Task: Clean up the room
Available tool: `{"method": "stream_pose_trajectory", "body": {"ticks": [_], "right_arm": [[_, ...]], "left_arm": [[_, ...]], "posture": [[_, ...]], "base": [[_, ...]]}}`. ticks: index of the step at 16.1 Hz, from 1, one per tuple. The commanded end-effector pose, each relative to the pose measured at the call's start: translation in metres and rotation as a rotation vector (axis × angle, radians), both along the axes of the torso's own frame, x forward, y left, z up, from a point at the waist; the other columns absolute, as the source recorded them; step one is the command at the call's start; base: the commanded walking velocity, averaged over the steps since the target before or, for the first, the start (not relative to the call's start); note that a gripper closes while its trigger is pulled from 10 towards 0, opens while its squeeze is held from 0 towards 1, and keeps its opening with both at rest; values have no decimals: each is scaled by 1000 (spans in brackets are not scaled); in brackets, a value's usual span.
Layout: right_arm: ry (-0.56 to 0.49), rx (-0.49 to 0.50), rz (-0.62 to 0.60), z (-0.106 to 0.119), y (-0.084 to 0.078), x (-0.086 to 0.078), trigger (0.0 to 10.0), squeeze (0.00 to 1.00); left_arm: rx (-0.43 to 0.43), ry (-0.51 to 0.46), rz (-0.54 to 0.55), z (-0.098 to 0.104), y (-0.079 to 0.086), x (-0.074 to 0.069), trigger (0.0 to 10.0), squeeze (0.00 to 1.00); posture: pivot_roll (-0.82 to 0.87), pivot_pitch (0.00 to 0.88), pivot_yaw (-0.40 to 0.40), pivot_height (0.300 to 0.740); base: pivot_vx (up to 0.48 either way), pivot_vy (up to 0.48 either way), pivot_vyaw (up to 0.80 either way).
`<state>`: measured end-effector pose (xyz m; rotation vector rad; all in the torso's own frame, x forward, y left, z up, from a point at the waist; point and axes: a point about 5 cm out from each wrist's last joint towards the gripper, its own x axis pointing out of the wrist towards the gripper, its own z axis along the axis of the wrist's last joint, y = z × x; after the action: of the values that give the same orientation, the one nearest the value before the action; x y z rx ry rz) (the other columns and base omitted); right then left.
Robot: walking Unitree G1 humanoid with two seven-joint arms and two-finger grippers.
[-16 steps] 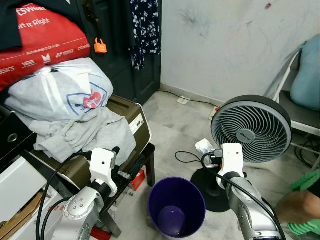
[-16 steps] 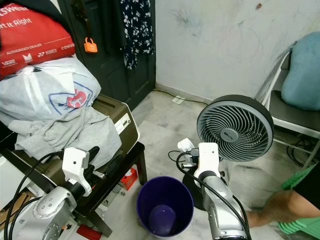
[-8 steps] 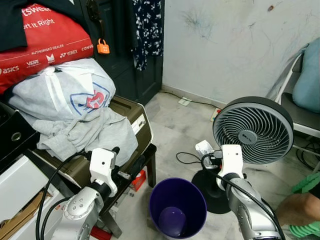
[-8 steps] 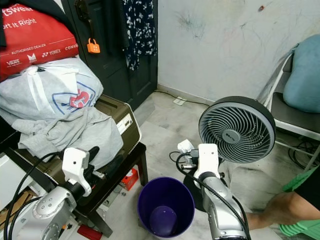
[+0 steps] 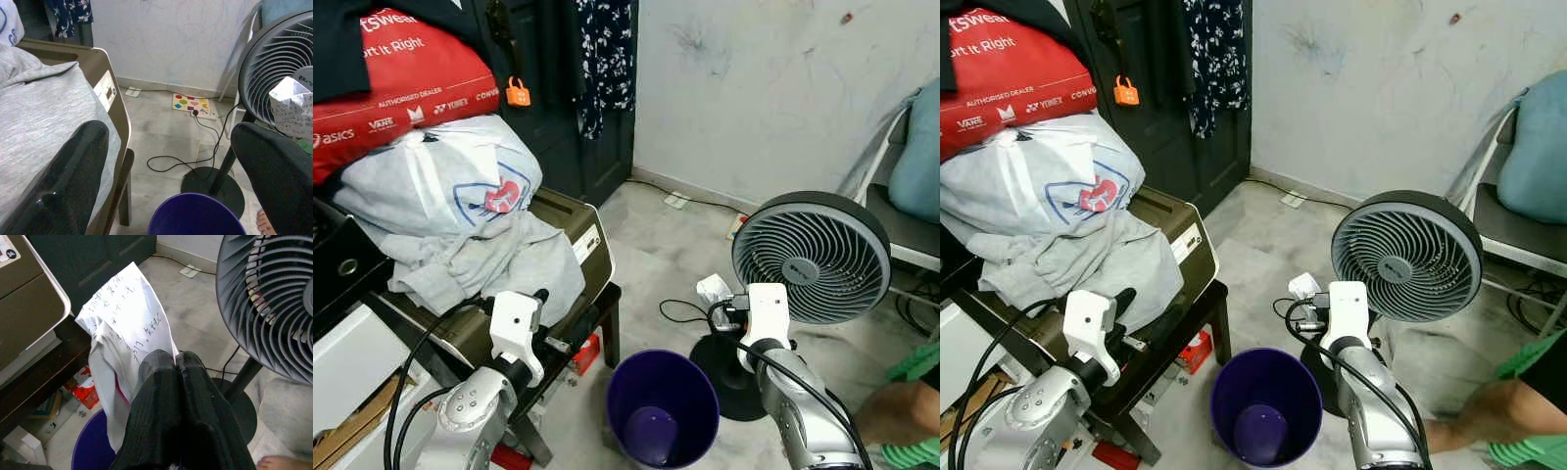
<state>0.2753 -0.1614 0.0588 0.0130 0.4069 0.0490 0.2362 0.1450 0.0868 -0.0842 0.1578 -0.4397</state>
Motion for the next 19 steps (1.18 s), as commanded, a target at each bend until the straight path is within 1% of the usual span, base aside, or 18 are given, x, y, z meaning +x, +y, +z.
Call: {"method": "stream_pose_trajectory", "body": {"ticks": [1,12,18,19], "right_arm": [[-2,-9,6,1,0,1,10000,0],[3,-8,6,0,0,1,10000,0],[11,-12,7,-1,1,2,10000,0],[15,-20,-3,-2,2,9,10000,0]], "left_arm": [[8,5,-13,-1,-1,-1,10000,0],[11,7,-13,-2,-1,0,10000,0],[18,19,-7,-6,-1,2,10000,0],[52,48,-11,-12,0,6,10000,0]], "posture": [[-129,0,16,740],[-130,0,15,740],[-132,0,14,740],[-131,0,17,740]], "base": [[307,0,0],[303,0,0],[0,0,0],[0,0,0]]}}
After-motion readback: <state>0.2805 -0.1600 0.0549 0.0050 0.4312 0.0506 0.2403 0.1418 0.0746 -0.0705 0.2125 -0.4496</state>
